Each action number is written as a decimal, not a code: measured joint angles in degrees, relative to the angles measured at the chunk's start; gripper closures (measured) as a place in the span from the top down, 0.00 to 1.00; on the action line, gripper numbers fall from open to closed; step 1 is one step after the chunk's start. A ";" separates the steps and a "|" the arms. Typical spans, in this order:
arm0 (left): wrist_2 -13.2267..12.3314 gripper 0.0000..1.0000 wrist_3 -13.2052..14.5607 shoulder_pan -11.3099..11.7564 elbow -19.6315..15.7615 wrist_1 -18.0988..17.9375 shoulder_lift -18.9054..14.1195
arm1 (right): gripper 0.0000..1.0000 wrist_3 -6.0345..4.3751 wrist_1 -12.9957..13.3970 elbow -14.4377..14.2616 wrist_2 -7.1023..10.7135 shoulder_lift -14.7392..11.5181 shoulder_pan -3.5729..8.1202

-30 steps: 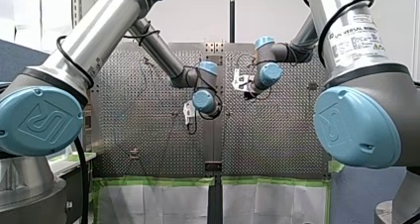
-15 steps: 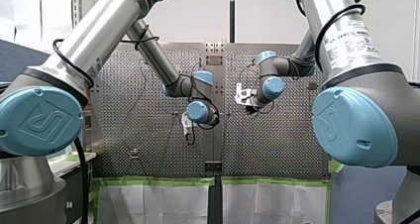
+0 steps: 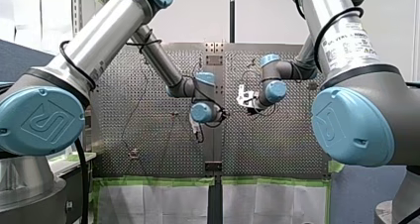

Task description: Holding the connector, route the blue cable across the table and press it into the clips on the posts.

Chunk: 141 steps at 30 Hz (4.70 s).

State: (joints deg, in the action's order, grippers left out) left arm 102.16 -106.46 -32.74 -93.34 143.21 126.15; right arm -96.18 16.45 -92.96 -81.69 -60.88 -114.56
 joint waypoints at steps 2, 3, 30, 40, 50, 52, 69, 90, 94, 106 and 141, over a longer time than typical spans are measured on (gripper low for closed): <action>-0.23 0.00 -0.22 0.08 0.79 -0.04 0.78 | 0.00 -0.04 0.29 0.00 0.17 0.23 0.18; -0.27 0.00 -0.30 0.13 1.02 -0.06 1.00 | 0.00 -0.06 0.52 0.00 0.28 0.38 0.28; -3.84 0.00 -0.92 4.43 3.14 0.14 1.90 | 0.00 -1.27 3.39 0.50 3.00 2.15 2.89; -4.75 0.00 -1.15 4.74 6.82 2.75 5.77 | 0.00 -1.57 3.76 0.83 3.98 2.63 3.92; -3.39 0.00 -0.25 6.95 11.21 6.74 7.82 | 0.00 -1.82 4.23 2.84 4.42 4.16 5.13; -3.10 0.00 0.19 7.12 12.16 7.70 7.85 | 0.00 -1.85 4.14 3.46 4.47 4.25 5.21; -0.68 1.00 4.33 5.05 15.04 15.51 7.76 | 0.00 -2.10 3.91 4.51 4.69 4.34 5.32; 1.36 1.00 6.67 2.06 6.95 20.18 -0.40 | 0.00 -2.07 2.34 4.53 4.69 4.30 5.71; 1.67 1.00 6.86 0.51 4.82 20.38 -2.53 | 0.00 -1.88 0.77 4.54 4.61 4.20 6.16; 6.86 1.00 5.13 -5.30 4.92 16.51 -5.36 | 0.00 -0.80 -2.13 3.74 4.70 3.73 8.36; 21.72 1.00 2.45 -14.27 22.69 26.32 8.82 | 0.00 4.52 -2.06 1.96 13.63 0.68 12.78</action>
State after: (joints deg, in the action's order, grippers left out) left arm 123.88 -104.01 -47.01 -70.66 169.53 134.97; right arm -91.66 14.38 -91.00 -68.06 -60.20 -101.78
